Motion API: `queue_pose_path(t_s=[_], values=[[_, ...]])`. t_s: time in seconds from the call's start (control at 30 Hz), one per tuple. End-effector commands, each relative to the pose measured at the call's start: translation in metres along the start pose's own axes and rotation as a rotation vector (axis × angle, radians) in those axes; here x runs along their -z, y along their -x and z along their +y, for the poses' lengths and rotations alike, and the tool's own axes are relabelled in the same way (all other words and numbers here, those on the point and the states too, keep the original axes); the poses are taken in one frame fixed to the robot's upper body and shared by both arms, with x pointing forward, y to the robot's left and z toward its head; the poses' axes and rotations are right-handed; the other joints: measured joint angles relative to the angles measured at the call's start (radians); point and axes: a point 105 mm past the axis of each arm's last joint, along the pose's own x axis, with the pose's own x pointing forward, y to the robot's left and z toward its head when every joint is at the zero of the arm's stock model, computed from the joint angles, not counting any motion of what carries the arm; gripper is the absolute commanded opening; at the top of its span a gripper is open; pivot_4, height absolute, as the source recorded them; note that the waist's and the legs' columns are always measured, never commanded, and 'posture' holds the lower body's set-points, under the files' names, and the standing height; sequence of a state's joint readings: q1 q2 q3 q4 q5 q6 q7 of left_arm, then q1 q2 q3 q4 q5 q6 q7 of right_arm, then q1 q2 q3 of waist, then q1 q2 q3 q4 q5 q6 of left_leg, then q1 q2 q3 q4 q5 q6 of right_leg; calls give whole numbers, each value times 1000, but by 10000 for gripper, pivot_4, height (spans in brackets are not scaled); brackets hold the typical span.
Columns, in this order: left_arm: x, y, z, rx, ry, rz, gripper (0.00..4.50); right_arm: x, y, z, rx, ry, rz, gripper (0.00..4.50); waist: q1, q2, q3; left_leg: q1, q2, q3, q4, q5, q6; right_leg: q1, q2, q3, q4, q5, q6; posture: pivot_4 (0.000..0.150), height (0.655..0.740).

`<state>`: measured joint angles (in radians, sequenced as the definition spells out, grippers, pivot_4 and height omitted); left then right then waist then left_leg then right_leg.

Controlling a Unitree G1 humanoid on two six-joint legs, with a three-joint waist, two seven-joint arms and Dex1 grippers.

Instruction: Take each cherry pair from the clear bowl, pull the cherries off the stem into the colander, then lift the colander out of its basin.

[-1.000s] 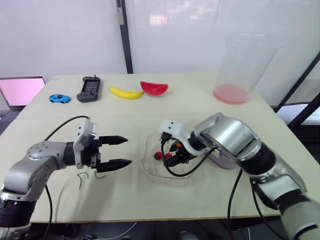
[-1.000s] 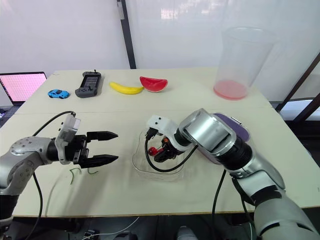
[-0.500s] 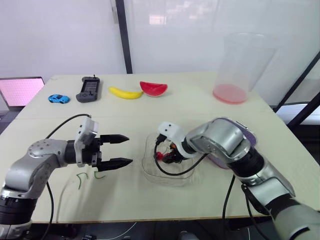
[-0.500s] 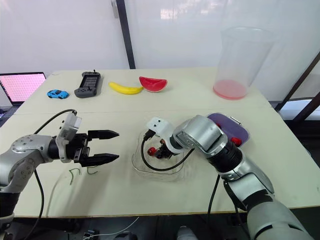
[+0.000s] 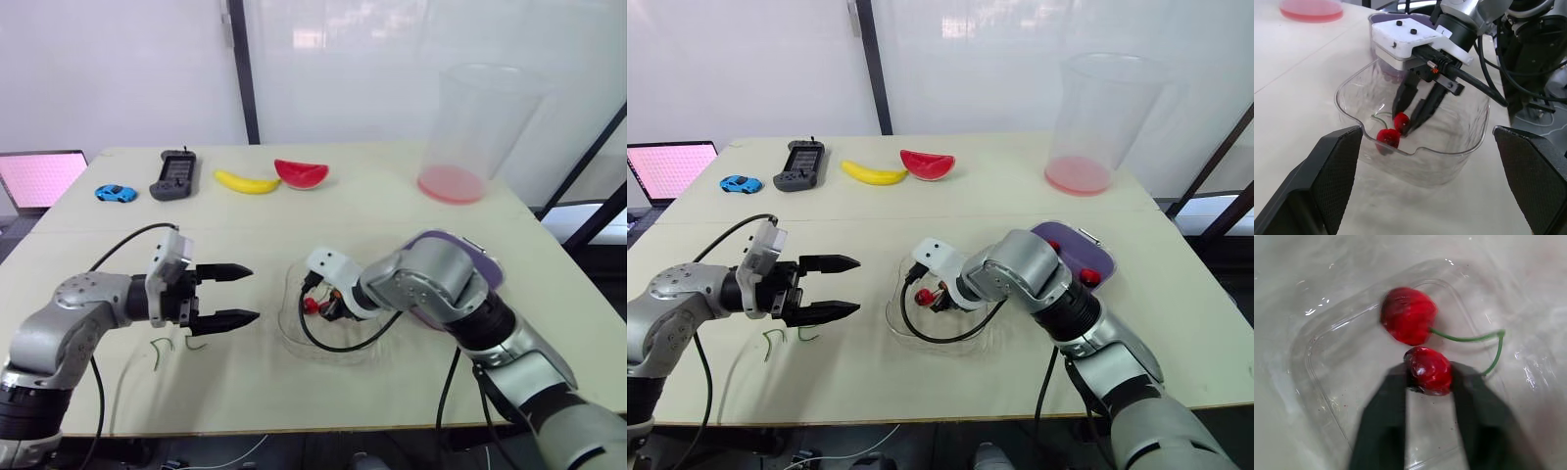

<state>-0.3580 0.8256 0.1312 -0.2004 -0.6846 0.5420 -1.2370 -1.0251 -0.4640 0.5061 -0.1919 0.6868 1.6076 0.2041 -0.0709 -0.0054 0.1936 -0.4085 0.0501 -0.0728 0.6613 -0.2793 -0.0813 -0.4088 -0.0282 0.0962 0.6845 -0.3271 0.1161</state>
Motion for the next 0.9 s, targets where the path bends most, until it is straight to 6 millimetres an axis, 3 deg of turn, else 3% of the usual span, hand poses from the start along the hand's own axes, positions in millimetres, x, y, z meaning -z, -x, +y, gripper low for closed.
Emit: queue_pose_path(t_s=[0.03, 0.17, 0.27, 0.4, 0.53, 0.7, 0.9], values=[[-9, 1, -2, 6, -43, -1, 45000, -8, 10, 2, 11, 56, -23, 10958, 0, 0, 0, 0, 0, 0, 0, 0, 0, 0, 0, 0, 0, 0, 0, 1500, 7380], [-9, 1, -1, 4, -29, -15, 45000, -14, 32, 11, -14, 213, -70, 10958, 1, 0, 0, 0, 0, 0, 0, 0, 0, 0, 0, 0, 0, 0, 0, 1500, 7380], [-17, 1, 3, -5, -4, -70, 45000, -25, 53, 9, -12, 349, -206, 10958, 3, 0, 0, 0, 0, 0, 0, 0, 0, 0, 0, 0, -1, 0, 0, 1500, 7380], [-43, -1, 11, -15, 43, -210, 45000, -40, 81, 13, -21, 597, -414, 10958, 4, 0, 0, 0, 0, 0, 0, 0, 0, 1, 0, -1, -1, 0, 0, 1500, 7380], [-78, -2, 20, -12, 94, -371, 45000, -68, 102, 8, 226, 869, -631, 10958, 0, -1, 0, 0, 0, 0, 0, 0, 0, 1, 0, 0, -1, 0, 0, 1500, 7380], [-102, -4, 28, -14, 142, -506, 45000, -81, 111, 4, 320, 792, -795, 10958, 2, -1, 0, 0, 0, -1, 1, 0, 0, 1, 0, -1, 0, 0, 0, 1500, 7380], [-113, -9, 39, -3, 158, -520, 45000, -93, 116, 9, 449, 747, -986, 10958, 3, -2, -1, 0, 0, -2, 1, 0, 0, 1, 0, -2, 0, 0, 0, 1500, 7380]])
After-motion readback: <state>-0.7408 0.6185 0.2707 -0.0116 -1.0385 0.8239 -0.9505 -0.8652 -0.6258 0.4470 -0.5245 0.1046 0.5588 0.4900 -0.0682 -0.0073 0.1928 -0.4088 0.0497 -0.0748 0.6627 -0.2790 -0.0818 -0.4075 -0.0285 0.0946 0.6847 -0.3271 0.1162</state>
